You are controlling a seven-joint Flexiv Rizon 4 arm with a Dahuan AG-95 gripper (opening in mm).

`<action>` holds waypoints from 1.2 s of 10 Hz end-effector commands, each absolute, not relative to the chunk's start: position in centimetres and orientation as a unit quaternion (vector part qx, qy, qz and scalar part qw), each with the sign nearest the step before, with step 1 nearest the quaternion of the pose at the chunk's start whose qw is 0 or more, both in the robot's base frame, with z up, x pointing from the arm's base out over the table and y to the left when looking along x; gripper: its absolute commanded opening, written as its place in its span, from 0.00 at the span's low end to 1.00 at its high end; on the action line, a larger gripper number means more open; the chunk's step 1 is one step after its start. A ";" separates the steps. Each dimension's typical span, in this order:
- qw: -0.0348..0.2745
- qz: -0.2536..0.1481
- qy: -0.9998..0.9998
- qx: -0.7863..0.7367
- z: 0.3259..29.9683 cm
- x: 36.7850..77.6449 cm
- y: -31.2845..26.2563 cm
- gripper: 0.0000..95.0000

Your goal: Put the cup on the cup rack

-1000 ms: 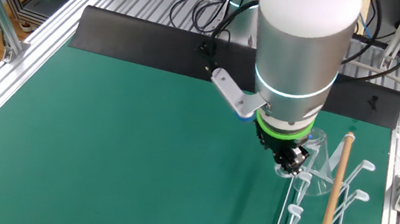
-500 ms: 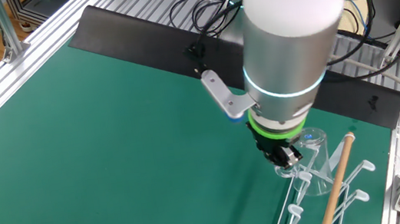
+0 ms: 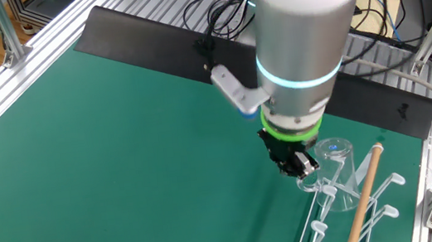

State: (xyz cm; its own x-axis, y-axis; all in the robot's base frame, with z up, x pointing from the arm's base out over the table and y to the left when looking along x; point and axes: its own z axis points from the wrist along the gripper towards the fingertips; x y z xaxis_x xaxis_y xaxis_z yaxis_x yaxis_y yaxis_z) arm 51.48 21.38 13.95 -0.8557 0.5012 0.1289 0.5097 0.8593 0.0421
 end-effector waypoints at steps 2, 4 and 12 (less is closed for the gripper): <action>0.051 -0.041 -0.964 -0.258 13.9 52.3 20.5 0.00; 0.039 -0.047 -0.965 -0.255 13.7 52.6 20.0 0.00; 0.046 -0.067 -0.956 -0.282 13.2 52.9 19.0 0.00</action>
State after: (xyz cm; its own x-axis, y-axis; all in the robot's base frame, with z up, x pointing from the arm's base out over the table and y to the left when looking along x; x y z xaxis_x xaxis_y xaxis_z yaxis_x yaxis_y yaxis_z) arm 52.84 19.00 13.19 -0.8330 0.5390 0.1249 0.5512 0.8280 0.1028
